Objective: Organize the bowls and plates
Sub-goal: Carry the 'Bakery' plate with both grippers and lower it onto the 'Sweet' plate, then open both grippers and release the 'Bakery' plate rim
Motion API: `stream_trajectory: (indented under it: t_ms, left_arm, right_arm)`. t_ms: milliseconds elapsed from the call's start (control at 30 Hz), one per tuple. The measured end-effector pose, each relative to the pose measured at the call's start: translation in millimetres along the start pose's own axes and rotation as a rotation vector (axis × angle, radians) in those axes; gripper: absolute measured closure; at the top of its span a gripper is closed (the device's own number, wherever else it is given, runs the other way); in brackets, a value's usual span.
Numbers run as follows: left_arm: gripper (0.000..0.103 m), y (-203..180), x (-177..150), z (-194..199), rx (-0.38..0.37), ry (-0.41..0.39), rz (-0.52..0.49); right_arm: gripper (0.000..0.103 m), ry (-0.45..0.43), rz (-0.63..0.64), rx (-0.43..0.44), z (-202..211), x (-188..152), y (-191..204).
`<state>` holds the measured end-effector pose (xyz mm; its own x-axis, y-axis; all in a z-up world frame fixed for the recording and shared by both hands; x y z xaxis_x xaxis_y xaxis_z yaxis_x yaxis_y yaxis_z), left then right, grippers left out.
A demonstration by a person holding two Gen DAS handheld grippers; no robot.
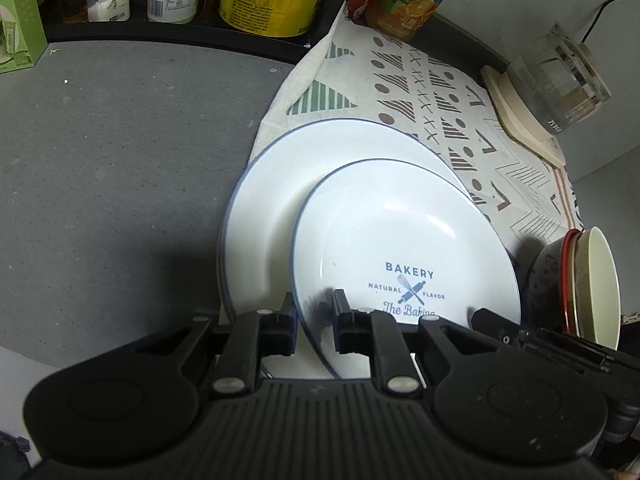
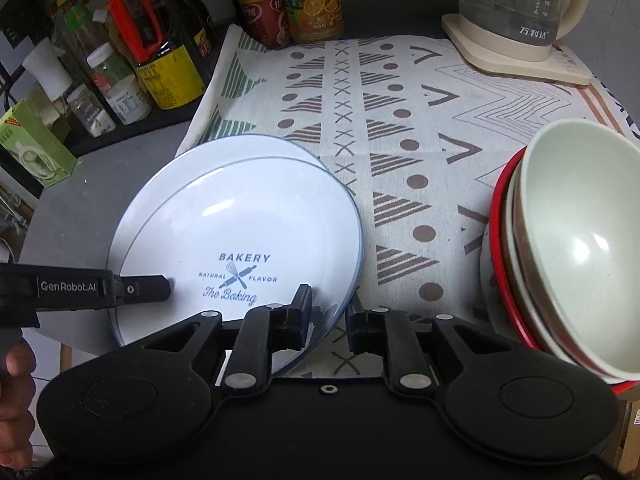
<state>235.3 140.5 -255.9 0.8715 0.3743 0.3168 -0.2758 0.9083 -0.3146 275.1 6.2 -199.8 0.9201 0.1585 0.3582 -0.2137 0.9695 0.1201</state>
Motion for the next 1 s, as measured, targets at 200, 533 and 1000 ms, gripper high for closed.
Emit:
stream_trajectory:
  t_ms: [200, 533, 1000]
  left_arm:
    - [0.090, 10, 4, 0, 0.011, 0.009, 0.012]
    - [0.094, 15, 23, 2, 0.087, -0.024, -0.044]
    - [0.054, -9, 50, 35, 0.096, -0.085, -0.086]
  right_arm:
    - [0.084, 0.017, -0.010, 0.008, -7, -5, 1]
    - [0.067, 0.055, -0.051, 0.000, -17, -5, -2]
    - [0.040, -0.031, -0.105, 0.101, 26, 29, -4]
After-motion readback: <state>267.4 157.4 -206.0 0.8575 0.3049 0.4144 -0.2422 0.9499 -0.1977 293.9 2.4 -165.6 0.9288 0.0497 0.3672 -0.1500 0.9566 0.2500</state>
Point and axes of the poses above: each gripper's, at about its wrist camera, not at the fingertips, and z roughly against the way its jaws point, y to its left, x to its top, the point moved 10 cm from there along -z, roughly the way its jaws point, and after that the axes turned 3 degrees about -z, right-handed, at the moved point
